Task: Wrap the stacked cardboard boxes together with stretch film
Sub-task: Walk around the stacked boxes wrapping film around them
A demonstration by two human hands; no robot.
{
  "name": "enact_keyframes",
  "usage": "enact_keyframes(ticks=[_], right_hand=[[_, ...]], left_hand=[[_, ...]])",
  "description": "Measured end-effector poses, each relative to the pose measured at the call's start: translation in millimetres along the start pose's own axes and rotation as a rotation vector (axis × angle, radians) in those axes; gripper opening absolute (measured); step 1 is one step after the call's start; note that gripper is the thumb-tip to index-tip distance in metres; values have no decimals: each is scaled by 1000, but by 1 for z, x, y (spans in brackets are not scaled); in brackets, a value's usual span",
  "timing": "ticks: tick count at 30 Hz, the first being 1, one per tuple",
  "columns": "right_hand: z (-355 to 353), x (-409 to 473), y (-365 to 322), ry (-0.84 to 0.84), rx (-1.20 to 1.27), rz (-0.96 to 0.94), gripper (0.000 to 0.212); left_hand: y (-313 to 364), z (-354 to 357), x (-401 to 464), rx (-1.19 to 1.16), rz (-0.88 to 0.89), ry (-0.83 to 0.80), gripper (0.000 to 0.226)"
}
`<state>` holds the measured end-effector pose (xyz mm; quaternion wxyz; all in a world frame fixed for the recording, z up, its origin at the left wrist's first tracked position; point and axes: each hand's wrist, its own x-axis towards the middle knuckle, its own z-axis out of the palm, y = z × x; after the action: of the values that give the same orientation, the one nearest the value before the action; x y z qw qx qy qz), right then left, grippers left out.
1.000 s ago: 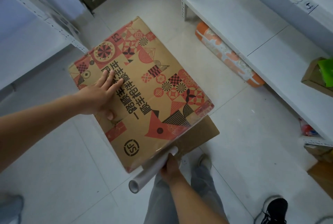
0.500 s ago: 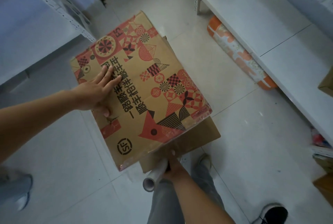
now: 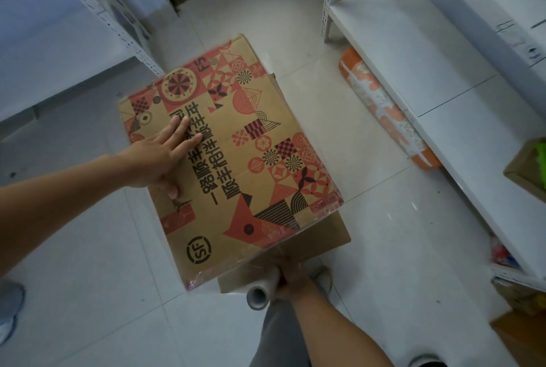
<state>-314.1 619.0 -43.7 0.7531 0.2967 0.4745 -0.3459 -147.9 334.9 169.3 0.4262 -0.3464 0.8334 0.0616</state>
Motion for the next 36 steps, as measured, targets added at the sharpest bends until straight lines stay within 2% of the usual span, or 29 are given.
enact_keyframes(ticks=[3,7,11,12,14,16,17,19,21,24,29,32,34,36], right_hand=[[-2,0,-5,39,-47,-47,17],[-5,8,-9,133,-276,-67,36],[-1,2,-11,190,-186,-9,39],[-2,-1,-11,176,-165,3,37],[2,-9,-12,148,-204,16,34],[5,-13,-13,142,-268,22,29],[6,-14,-12,132,-295,24,26],[8,-16,-13,124,-331,22,25],[4,-12,-15,123,-314,51,26],[-2,-5,-16,130,-382,61,25],[-5,-6,-22,186,-569,52,17],[-9,-11,-30,122,-405,-33,23],[-13,-12,-39,75,-246,-9,28],[-18,-11,-45,44,-235,51,27]], left_hand=[[-1,2,-1,11,1,27,128],[11,2,-3,83,-48,73,132],[35,-6,-14,92,-114,110,124],[41,-8,-17,68,-127,123,117],[56,-10,-22,-64,-144,213,87],[76,-14,-21,-285,-127,374,58],[90,-14,-18,-395,-102,479,55],[121,-15,-8,-562,-62,603,62],[148,-7,5,-609,-53,589,70],[165,11,19,-488,-134,594,76],[166,18,21,-453,-142,659,79],[166,21,22,-437,-127,657,79],[166,21,24,-426,-129,664,79],[166,19,26,-420,-135,673,79]])
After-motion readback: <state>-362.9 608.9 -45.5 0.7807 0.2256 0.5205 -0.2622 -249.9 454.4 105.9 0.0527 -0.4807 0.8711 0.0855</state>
